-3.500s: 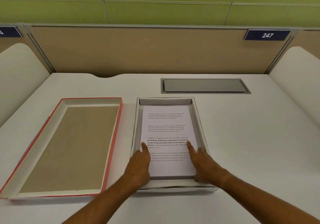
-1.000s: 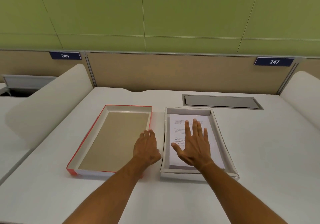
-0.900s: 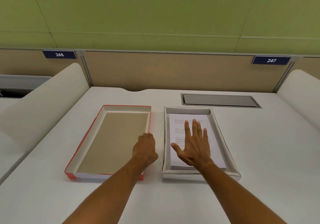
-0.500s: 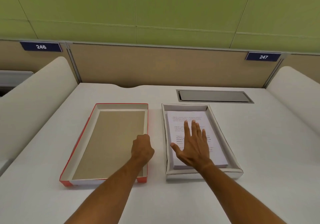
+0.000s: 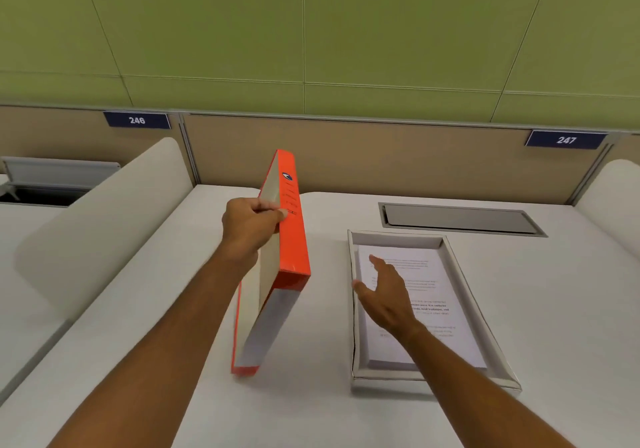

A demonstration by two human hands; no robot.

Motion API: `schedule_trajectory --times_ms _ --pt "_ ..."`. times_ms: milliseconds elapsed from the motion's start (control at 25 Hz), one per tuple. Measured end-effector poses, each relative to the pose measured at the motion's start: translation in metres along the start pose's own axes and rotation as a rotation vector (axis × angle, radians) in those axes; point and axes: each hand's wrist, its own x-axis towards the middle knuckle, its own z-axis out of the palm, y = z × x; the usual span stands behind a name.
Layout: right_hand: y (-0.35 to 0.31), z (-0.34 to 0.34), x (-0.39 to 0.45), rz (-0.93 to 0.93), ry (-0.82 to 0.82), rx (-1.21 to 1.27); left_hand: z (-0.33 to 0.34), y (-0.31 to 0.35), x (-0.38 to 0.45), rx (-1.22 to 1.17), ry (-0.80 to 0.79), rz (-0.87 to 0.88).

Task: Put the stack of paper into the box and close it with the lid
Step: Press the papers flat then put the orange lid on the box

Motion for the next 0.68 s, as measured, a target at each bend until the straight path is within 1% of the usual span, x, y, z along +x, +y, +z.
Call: schedule_trajectory --times_ms 80,160,240,280,320,440,600,680 --pt "-0.012 0.004 0.004 0.102 -0.056 0.264 -0.014 0.018 -0.003 -0.136 -0.016 -0.013" --pt "-0.019 0.004 0.009 0.276 -0.139 0.511 -0.027 0.035 -0.010 -0.339 -0.043 -0.065" --pt "-0.019 0.002 0.007 0.437 -0.294 0.722 -0.039 0.049 -0.022 -0.531 -0.156 -0.157" --pt "-0.016 0.002 0.006 0.488 -0.374 0.811 -0.046 0.053 -0.027 -0.568 -0.215 -0.200" --pt "-0.013 0.004 0.006 0.518 -0.413 0.905 -0.053 0.053 -0.029 -0.562 -0.260 -0.227" --pt "-0.004 0.003 0.007 0.527 -0.399 1.164 -0.065 0.043 -0.030 -0.504 -0.297 -0.256" --pt "0.016 -0.023 0.007 0.477 -0.323 1.226 -0.069 0.008 -0.014 -0.475 -0.348 -0.309" --pt "0.030 -0.042 0.007 0.451 -0.289 1.239 -0.067 -0.012 -0.001 -0.424 -0.367 -0.346"
